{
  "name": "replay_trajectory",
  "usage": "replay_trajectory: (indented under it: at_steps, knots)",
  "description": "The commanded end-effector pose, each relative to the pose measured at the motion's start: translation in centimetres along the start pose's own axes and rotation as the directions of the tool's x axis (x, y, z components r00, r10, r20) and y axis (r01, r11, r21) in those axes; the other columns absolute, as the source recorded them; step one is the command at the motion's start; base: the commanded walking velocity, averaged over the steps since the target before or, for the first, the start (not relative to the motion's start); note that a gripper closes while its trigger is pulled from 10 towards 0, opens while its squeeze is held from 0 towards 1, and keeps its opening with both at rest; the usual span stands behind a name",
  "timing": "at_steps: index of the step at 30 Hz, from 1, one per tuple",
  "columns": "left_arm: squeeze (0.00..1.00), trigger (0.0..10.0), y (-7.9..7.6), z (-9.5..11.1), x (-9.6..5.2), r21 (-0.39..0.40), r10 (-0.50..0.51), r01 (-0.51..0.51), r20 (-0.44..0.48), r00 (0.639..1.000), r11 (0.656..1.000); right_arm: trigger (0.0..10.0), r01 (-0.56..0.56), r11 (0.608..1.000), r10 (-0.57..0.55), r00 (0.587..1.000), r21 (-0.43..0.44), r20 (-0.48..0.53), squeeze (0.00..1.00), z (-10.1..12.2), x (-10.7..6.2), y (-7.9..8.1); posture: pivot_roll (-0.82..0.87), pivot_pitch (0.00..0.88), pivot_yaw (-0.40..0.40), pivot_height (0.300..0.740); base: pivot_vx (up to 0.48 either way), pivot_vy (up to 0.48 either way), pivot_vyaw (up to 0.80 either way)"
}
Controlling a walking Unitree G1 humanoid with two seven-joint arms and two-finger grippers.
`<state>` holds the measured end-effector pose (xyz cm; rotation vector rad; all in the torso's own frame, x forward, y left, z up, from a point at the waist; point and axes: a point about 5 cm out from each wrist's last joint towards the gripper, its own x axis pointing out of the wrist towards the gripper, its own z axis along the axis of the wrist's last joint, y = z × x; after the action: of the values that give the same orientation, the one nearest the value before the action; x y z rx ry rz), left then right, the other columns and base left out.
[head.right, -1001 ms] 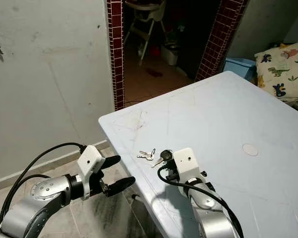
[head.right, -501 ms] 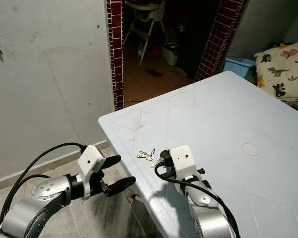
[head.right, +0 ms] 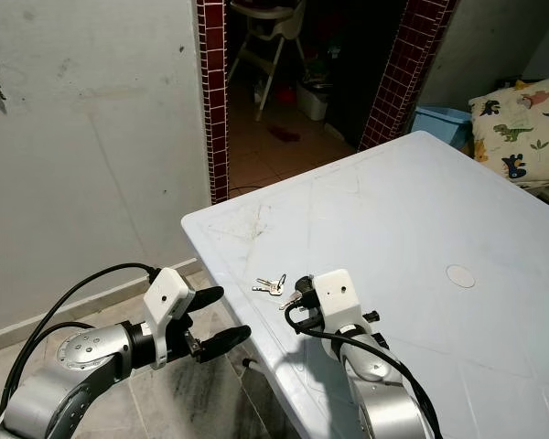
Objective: Hang keys on a hook
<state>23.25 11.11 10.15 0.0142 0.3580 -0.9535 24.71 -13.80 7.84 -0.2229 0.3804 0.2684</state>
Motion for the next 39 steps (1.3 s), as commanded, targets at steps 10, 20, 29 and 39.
replay_trajectory:
  at_steps: [10,20,29,39]
  knots:
    - [0.0,10.0,-0.2,0.3,0.1,0.009,-0.01,0.01,0.007,1.0,1.0,0.0,-0.013,1.0,0.013,0.999,0.007,-0.05,0.0,-0.9,0.1,0.0,0.06,0.0,-0.084,0.74,0.0,0.0,0.0]
    - [0.0,10.0,-0.2,0.3,0.2,0.012,-0.009,0.009,0.007,1.0,1.0,0.0,0.01,1.0,-0.01,0.999,0.017,-0.045,0.0,-0.8,0.1,-0.3,0.06,0.0,-0.084,0.74,0.0,0.0,0.0]
    - [0.0,10.0,-0.1,0.3,0.3,0.015,-0.005,0.005,0.01,1.0,1.0,0.0,0.164,0.986,-0.165,0.981,0.02,0.101,0.0,1.7,0.3,-2.6,0.06,0.0,-0.084,0.74,0.0,0.0,0.0]
    - [0.0,10.0,-0.1,0.3,0.3,0.011,0.0,0.0,0.013,1.0,1.0,0.0,0.17,0.985,-0.172,0.976,0.025,0.134,0.0,2.2,0.2,-2.9,0.06,0.0,-0.088,0.74,0.0,0.0,0.0]
